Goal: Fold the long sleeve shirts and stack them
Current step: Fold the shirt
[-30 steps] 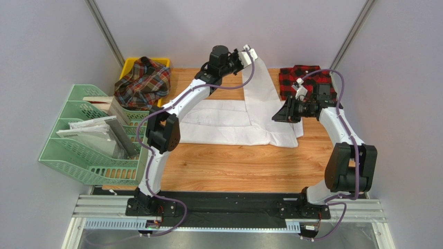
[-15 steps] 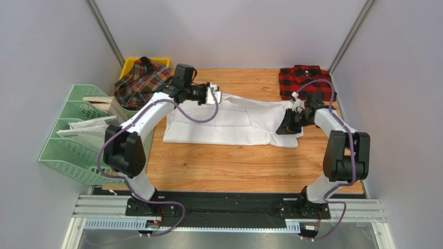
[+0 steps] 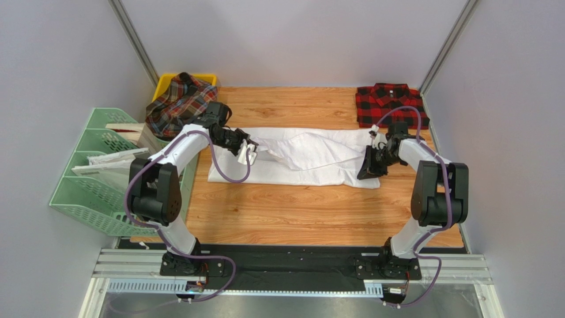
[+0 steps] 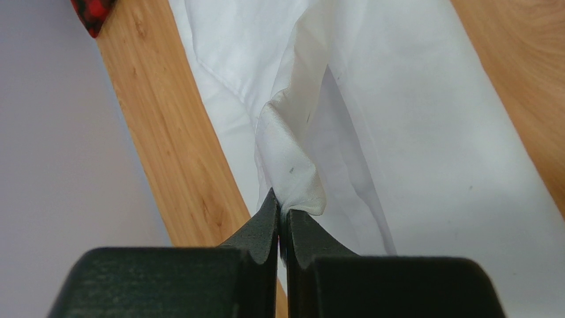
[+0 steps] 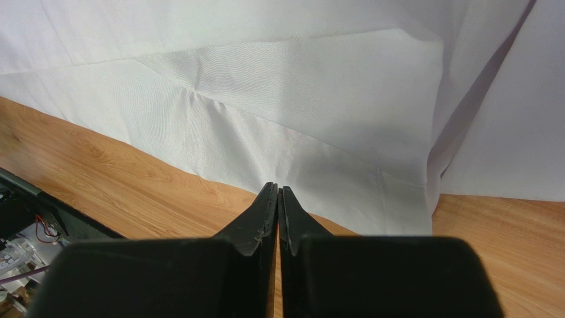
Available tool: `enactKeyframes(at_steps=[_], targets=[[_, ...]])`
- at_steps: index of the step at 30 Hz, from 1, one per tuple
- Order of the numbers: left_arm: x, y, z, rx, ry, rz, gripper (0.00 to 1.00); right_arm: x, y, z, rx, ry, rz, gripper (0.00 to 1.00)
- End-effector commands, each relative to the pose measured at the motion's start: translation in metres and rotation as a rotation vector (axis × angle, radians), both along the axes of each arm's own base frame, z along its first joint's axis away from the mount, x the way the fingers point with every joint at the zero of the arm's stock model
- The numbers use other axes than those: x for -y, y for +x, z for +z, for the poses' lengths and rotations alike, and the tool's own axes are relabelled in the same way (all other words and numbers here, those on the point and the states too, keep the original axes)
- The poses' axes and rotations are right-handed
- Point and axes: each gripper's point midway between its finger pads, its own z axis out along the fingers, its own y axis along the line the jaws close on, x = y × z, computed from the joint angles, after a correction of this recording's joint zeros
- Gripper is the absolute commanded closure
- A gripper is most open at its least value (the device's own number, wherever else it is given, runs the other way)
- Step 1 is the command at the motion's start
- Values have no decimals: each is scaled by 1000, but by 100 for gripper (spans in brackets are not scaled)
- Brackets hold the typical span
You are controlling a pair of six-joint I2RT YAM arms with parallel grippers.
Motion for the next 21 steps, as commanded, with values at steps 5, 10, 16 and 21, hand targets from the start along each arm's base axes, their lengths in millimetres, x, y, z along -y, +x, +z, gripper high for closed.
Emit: enactKeyframes(at_steps=[5, 10, 16, 21], targets=[[-1, 38, -6, 393, 54, -260, 100, 0, 1, 4, 7, -3, 28, 95], [-20, 49, -20, 459, 128, -295, 72, -2, -3, 11, 11, 8, 60, 95], [-69, 54, -7, 383, 144, -110, 23, -7, -8, 39, 85, 28, 112, 94], [-78, 44, 31, 148, 21, 182, 11, 3, -3, 55, 153, -49, 125, 92]])
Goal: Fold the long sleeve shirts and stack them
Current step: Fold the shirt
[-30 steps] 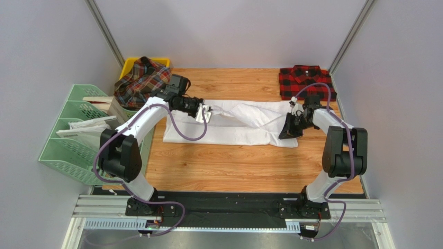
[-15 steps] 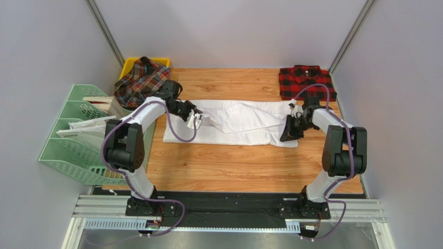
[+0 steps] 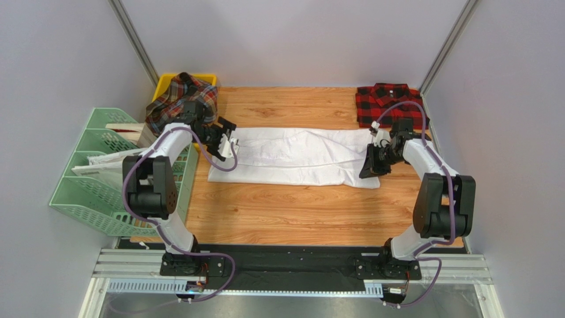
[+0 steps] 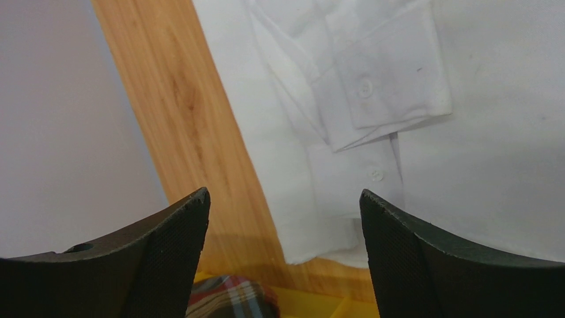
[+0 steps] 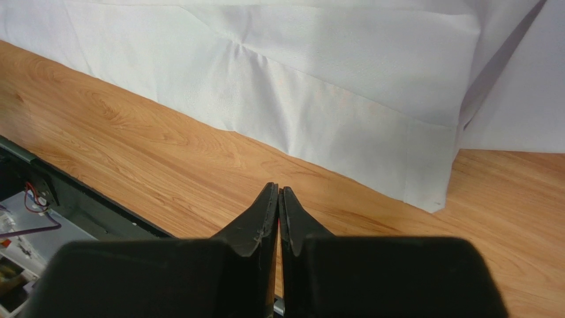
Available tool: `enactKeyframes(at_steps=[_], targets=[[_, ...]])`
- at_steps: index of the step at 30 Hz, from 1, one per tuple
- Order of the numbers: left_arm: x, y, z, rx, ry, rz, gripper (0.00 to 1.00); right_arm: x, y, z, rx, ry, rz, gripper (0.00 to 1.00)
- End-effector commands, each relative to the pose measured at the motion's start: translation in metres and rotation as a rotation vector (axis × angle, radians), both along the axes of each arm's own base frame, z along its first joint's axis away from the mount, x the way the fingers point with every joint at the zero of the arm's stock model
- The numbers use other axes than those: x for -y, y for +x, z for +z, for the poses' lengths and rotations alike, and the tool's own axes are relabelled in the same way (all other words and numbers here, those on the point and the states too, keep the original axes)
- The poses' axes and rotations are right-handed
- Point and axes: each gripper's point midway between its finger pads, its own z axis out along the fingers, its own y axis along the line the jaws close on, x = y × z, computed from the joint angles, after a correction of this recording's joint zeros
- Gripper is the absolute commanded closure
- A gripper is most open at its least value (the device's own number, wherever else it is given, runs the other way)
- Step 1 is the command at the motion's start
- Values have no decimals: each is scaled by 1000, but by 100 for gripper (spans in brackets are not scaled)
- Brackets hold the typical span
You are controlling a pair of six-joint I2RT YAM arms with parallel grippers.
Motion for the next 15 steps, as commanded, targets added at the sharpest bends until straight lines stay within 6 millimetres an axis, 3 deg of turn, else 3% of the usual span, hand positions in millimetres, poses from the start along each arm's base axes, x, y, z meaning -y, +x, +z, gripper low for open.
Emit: enactKeyframes(at_steps=[1, 2, 4, 6, 7, 8, 9, 10, 11, 12, 13, 14, 15], targets=[[13, -11, 72, 57, -109, 35, 6, 7, 17, 31, 139, -65, 43, 92], [21, -12, 75, 18, -110, 76, 1, 8, 18, 31, 141, -74, 44, 92], [29, -16, 68, -149, -146, 236, 1, 9, 23, 30, 151, -96, 43, 92], [40, -7, 72, -225, -144, 344, 1, 9, 27, 30, 154, -108, 39, 91], [44, -5, 52, -354, -146, 449, 1, 9, 26, 29, 145, -113, 38, 91], [48, 11, 67, -338, -135, 505, 1, 8, 28, 28, 139, -112, 36, 91], [48, 14, 60, -394, -108, 568, 1, 8, 28, 26, 131, -112, 33, 91], [49, 21, 31, -512, -79, 682, 1, 6, 27, 24, 123, -113, 36, 91], [49, 45, 50, -464, -79, 729, 1, 5, 26, 21, 113, -115, 39, 91], [45, 43, 39, -526, -31, 775, 1, 5, 24, 17, 104, -122, 42, 91], [43, 52, 12, -584, 13, 827, 1, 2, 23, 16, 104, -122, 49, 91], [38, 69, 23, -541, 5, 880, 1, 2, 22, 14, 101, -128, 52, 91], [36, 73, 16, -547, 23, 903, 1, 0, 20, 11, 95, -136, 61, 90]])
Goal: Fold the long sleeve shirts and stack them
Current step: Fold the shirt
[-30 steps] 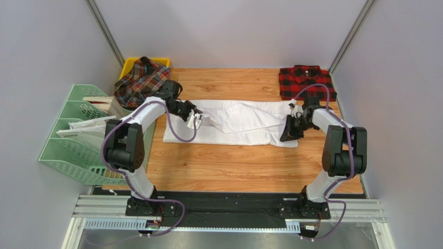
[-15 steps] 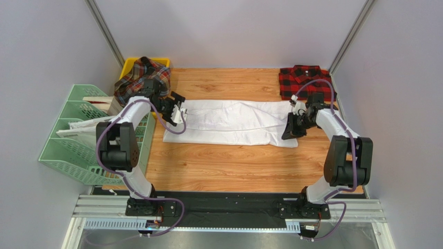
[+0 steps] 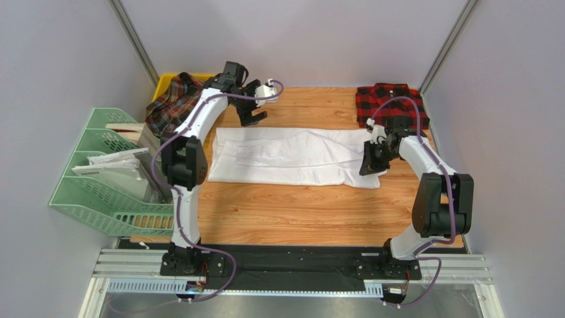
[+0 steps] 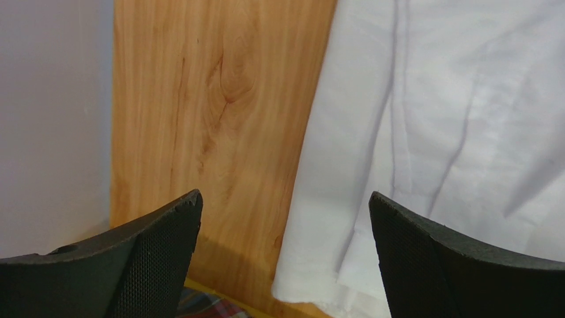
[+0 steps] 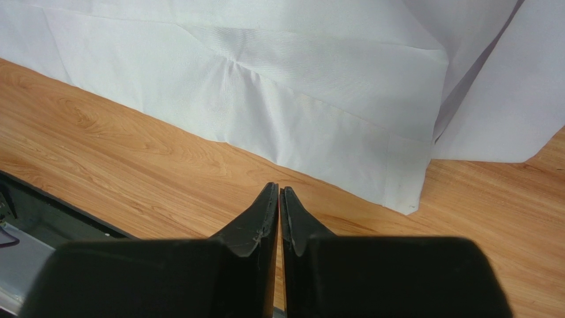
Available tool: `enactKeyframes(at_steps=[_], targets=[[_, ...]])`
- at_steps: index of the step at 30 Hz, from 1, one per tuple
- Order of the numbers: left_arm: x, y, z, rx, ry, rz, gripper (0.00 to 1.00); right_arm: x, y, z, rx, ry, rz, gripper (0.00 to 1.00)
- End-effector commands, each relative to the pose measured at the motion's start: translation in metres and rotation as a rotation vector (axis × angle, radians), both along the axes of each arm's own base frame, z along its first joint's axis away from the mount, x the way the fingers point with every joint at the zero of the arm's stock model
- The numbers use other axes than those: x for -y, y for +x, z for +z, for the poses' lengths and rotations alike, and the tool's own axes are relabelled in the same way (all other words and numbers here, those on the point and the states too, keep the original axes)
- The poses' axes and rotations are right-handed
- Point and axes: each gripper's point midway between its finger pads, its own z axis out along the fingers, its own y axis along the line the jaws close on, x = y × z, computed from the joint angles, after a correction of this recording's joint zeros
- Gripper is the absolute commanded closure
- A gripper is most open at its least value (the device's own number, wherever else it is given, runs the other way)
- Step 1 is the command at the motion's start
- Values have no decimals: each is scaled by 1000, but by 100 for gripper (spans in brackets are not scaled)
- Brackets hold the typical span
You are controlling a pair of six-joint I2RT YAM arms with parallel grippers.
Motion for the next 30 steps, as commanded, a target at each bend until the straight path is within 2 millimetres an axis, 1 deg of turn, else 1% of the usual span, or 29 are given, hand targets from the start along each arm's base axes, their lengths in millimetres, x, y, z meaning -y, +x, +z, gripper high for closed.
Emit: enactKeyframes(at_steps=[1, 3, 4, 6, 7, 9, 10, 11, 12, 13, 14, 15, 16, 17, 18, 19, 20, 21, 22, 24, 25, 26, 27, 28, 29, 30], targets=[[-36, 4, -59, -271, 121, 326, 1, -2, 6, -2, 24, -40, 18, 90], [-40, 9, -68, -268, 143, 337, 2, -1, 7, -2, 25, -49, 17, 90], [-41, 8, -79, -285, 162, 335, 4, 0, 6, -2, 29, -52, 20, 90], [-49, 5, -92, -306, 216, 342, 7, 2, 6, -2, 28, -66, 19, 90], [-52, 2, -103, -328, 245, 338, 12, 3, 5, -2, 26, -72, 21, 90], [-64, -4, -117, -342, 318, 337, 18, 6, 4, -2, 28, -87, 25, 90], [-68, -6, -121, -348, 336, 336, 26, 6, 3, -1, 29, -91, 27, 90], [-72, -16, -130, -379, 355, 331, 31, 7, 3, -1, 30, -95, 29, 90], [-75, -20, -134, -391, 368, 328, 37, 8, 2, -1, 29, -102, 30, 90], [-77, -25, -130, -392, 373, 320, 47, 8, 2, 0, 32, -104, 32, 90], [-80, -39, -139, -429, 391, 309, 51, 9, 1, 1, 34, -108, 33, 90], [-81, -46, -139, -440, 397, 306, 55, 11, 1, 2, 39, -119, 36, 90], [-81, -53, -132, -442, 396, 305, 62, 12, 1, 3, 44, -124, 39, 90], [-84, -71, -141, -495, 411, 300, 65, 13, 1, 4, 48, -131, 40, 90], [-86, -83, -141, -526, 419, 301, 68, 16, 2, 5, 54, -146, 44, 90], [-87, -92, -135, -536, 413, 313, 72, 17, 2, 5, 54, -153, 48, 91], [-92, -115, -144, -599, 430, 325, 74, 19, 3, 5, 54, -162, 47, 91], [-94, -127, -145, -626, 432, 341, 75, 20, 5, 5, 57, -173, 49, 91], [-98, -148, -145, -668, 441, 358, 78, 21, 7, 5, 59, -178, 51, 91], [-93, -179, -141, -768, 402, 416, 80, 20, 9, 2, 47, -170, 57, 91], [-90, -188, -130, -773, 366, 437, 81, 18, 14, 3, 56, -166, 53, 91], [-83, -213, -133, -852, 324, 449, 79, 18, 17, 3, 56, -163, 49, 91], [-78, -225, -128, -892, 285, 493, 75, 18, 20, 2, 57, -163, 48, 91], [-73, -232, -112, -878, 228, 512, 70, 19, 28, 2, 71, -167, 44, 91], [-67, -249, -111, -921, 186, 518, 68, 9, 31, 3, 80, -168, 73, 91], [-63, -251, -107, -914, 146, 564, 64, 6, 36, 5, 90, -163, 78, 91]])
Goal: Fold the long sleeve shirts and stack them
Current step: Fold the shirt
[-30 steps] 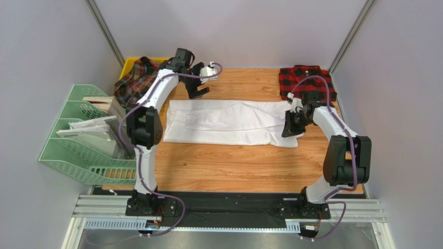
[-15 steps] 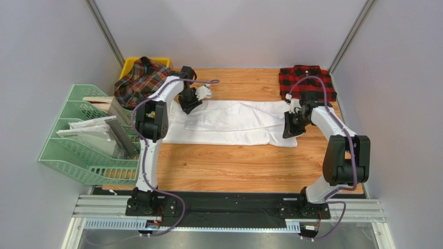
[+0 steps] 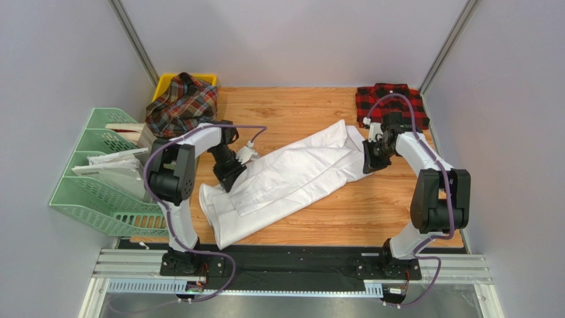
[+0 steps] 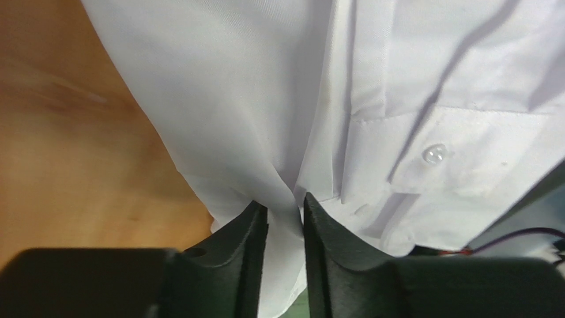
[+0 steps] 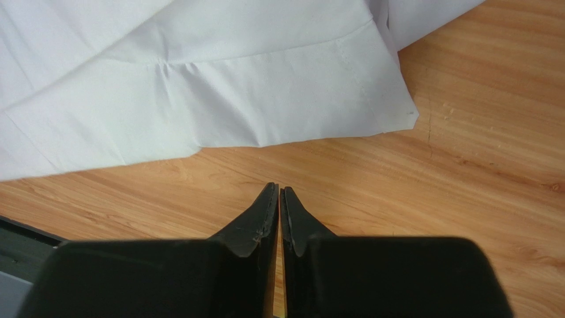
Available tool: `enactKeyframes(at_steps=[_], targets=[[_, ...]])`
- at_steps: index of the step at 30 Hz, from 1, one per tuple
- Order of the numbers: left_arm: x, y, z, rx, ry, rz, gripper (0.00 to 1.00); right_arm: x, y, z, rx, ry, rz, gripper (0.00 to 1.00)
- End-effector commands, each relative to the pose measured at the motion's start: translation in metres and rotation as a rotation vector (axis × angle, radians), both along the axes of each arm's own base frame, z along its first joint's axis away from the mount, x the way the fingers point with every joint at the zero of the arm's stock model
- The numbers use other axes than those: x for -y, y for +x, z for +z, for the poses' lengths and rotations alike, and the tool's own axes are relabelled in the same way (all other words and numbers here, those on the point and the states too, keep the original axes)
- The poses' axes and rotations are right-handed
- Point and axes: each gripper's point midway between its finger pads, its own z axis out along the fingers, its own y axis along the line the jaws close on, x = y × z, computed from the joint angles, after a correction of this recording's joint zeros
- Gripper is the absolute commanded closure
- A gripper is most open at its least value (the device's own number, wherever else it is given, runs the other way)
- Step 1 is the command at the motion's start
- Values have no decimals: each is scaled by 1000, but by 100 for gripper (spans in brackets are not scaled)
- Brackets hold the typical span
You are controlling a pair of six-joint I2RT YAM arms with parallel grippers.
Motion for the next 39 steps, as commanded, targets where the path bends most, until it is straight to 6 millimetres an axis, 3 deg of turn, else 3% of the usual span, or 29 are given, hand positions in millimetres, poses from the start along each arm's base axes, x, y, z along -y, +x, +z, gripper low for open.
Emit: enactKeyframes(at_steps=[1, 3, 5, 7, 11, 14, 15, 20, 23, 24, 25, 27, 28, 29, 30, 31, 32, 34, 35, 37, 38, 39], targets=[[27, -44, 47, 3, -170, 241, 59, -10, 37, 12, 94, -9, 44, 91], [34, -42, 62, 49, -249, 327, 56, -19, 53, 24, 125, 12, 49, 91], [28, -30, 81, 150, -310, 382, 48, -26, 64, 28, 132, 20, 61, 91], [23, -19, 93, 224, -335, 366, 38, -37, 63, 26, 120, 19, 91, 91], [20, -10, 97, 237, -324, 273, 25, -50, 48, 4, 61, -29, 144, 91], [22, 10, 118, 347, -378, 237, 8, -55, 39, -11, 34, -83, 183, 91], [20, 16, 134, 417, -402, 246, 1, -56, 35, -19, 19, -106, 207, 91], [19, 42, 196, 666, -502, 295, 1, -55, 36, -48, -25, -233, 274, 91], [11, 49, 230, 773, -568, 384, 1, -55, 55, -62, -25, -296, 307, 93], [5, 50, 239, 798, -583, 417, 1, -58, 58, -77, -53, -309, 326, 93], [7, 50, 244, 798, -601, 421, 1, -60, 78, -70, -7, -344, 343, 93], [-2, 52, 248, 749, -593, 484, 1, -68, 93, -74, 12, -392, 387, 93], [-2, 50, 247, 715, -594, 489, 1, -77, 114, -74, 47, -407, 423, 93], [-9, 42, 239, 623, -609, 528, 1, -85, 120, -77, 51, -432, 456, 94], [1, 34, 251, 580, -719, 496, 1, -92, 134, -74, 83, -446, 478, 94], [-1, 32, 250, 552, -746, 515, 1, -97, 142, -88, 77, -461, 503, 93], [-5, 33, 249, 551, -745, 530, 1, -113, 174, -69, 185, -484, 521, 94], [-15, 37, 232, 549, -674, 571, 1, -126, 205, -61, 276, -514, 532, 94], [-20, 37, 225, 545, -647, 589, 1, -135, 238, -39, 399, -553, 512, 93], [-29, 33, 198, 522, -553, 595, 1, -136, 267, -11, 511, -579, 466, 92], [-29, 30, 188, 505, -517, 589, 1, -133, 286, 23, 605, -579, 412, 90], [-37, 28, 167, 477, -419, 603, 1, -130, 292, 38, 643, -567, 383, 89]])
